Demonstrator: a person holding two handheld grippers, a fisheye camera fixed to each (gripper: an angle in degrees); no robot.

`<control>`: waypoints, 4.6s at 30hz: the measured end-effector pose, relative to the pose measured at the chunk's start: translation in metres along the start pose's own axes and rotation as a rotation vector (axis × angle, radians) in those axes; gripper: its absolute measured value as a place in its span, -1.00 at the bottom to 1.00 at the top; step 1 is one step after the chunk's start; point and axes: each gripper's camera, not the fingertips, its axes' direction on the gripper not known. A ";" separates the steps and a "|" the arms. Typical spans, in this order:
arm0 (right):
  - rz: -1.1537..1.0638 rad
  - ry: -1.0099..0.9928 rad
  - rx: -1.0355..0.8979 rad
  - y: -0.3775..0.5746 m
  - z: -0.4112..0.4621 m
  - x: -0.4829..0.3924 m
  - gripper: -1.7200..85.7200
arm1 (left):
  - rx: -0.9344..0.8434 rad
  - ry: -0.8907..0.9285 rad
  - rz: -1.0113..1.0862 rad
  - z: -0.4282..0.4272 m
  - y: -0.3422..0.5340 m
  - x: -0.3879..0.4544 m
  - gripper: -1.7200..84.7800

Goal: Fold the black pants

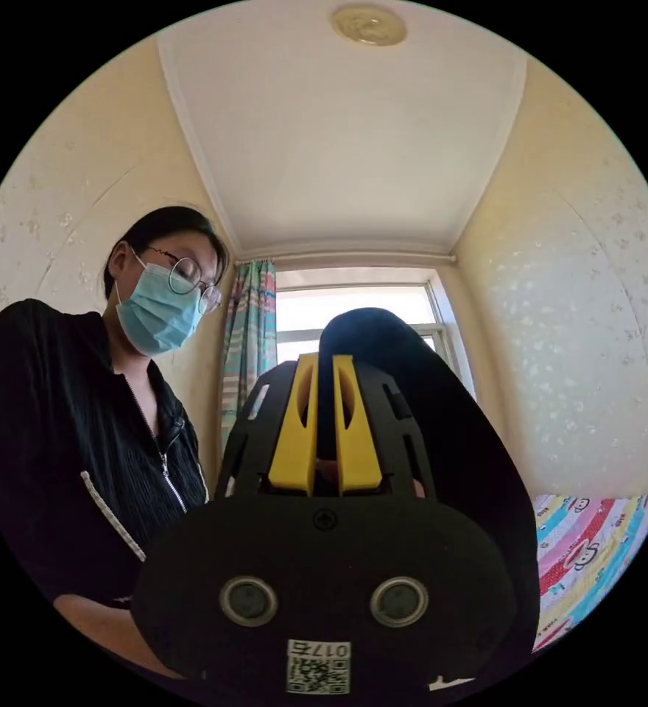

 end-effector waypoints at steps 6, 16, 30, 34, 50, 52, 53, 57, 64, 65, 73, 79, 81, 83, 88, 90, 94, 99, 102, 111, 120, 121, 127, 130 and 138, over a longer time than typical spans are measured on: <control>0.115 0.189 0.280 -0.011 -0.136 -0.008 -0.90 | 0.156 0.084 -0.085 0.038 0.058 -0.012 -0.70; -0.052 0.174 0.264 -0.109 -0.208 -0.030 -0.91 | -0.474 0.298 -0.427 0.237 0.167 -0.040 -0.58; -0.001 -0.004 0.527 -0.208 -0.229 -0.013 -0.91 | -0.356 0.320 -0.370 0.353 0.182 -0.048 -0.50; 0.023 0.011 0.514 -0.201 -0.234 0.001 -0.91 | -0.494 0.394 -0.467 0.386 0.184 -0.065 -0.65; 0.076 0.331 0.513 -0.141 -0.314 0.046 -0.90 | -0.101 0.839 -0.163 0.321 0.100 -0.104 -0.96; 0.131 0.341 0.528 -0.116 -0.318 0.060 -0.90 | -0.077 0.857 -0.137 0.320 0.081 -0.105 -0.96; 0.170 0.363 0.537 -0.099 -0.321 0.068 -0.90 | -0.050 0.885 -0.142 0.320 0.071 -0.109 -0.96; 0.304 0.401 0.559 -0.044 -0.330 0.094 -0.88 | 0.051 0.916 -0.308 0.335 0.056 -0.137 -0.96; 0.617 0.409 0.386 0.056 -0.317 0.137 -0.74 | 0.141 1.004 -0.460 0.367 0.062 -0.169 -0.97; 0.632 0.441 0.334 0.062 -0.313 0.138 -0.64 | 0.164 0.997 -0.527 0.372 0.069 -0.181 -0.97; 0.285 0.838 -0.216 0.056 -0.248 0.059 -0.53 | 0.253 0.913 -0.587 0.370 0.079 -0.254 -0.97; -0.180 0.852 -0.207 0.100 -0.165 -0.068 -0.56 | 0.117 0.761 -0.512 0.393 0.065 -0.267 -0.97; -0.197 0.937 -0.312 0.121 -0.134 -0.088 -0.55 | 0.098 0.776 -0.535 0.417 0.056 -0.265 -0.97; -0.232 1.036 -0.318 0.145 -0.105 -0.120 -0.54 | 0.104 0.802 -0.546 0.436 0.044 -0.263 -0.97; -0.241 1.104 -0.268 0.170 -0.068 -0.165 -0.53 | 0.139 0.790 -0.472 0.469 -0.010 -0.231 -0.97; -0.278 1.092 -0.333 0.180 -0.052 -0.177 -0.53 | 0.161 0.766 -0.431 0.484 -0.038 -0.204 -0.97; -0.461 1.405 -0.479 0.213 -0.012 -0.197 -0.49 | 0.202 0.775 -0.443 0.506 -0.066 -0.166 -0.97; -0.715 1.795 -0.633 0.247 0.024 -0.192 -0.49 | 0.233 0.805 -0.511 0.518 -0.080 -0.134 -0.97; -0.827 1.954 -0.759 0.265 0.033 -0.183 -0.55 | 0.233 0.798 -0.526 0.515 -0.084 -0.141 -0.97; -0.830 1.930 -0.402 0.223 0.021 -0.257 -0.80 | 0.184 0.714 -0.517 0.468 -0.093 -0.223 -0.96; -0.747 1.636 -0.047 0.137 0.016 -0.277 -0.81 | 0.154 0.639 -0.465 0.374 -0.081 -0.287 -0.89; -0.768 1.631 -0.029 0.134 0.025 -0.275 -0.81 | 0.139 0.634 -0.457 0.367 -0.079 -0.289 -0.88; -0.765 1.524 0.025 0.122 0.063 -0.267 -0.82 | 0.014 0.709 -0.360 0.306 -0.042 -0.301 -0.81; -0.823 1.484 -0.027 0.119 0.093 -0.267 -0.82 | -0.011 0.773 -0.318 0.272 -0.019 -0.294 -0.81; -0.931 1.518 -0.100 0.103 0.166 -0.279 -0.81 | 0.098 0.332 0.284 0.144 -0.014 -0.181 -0.65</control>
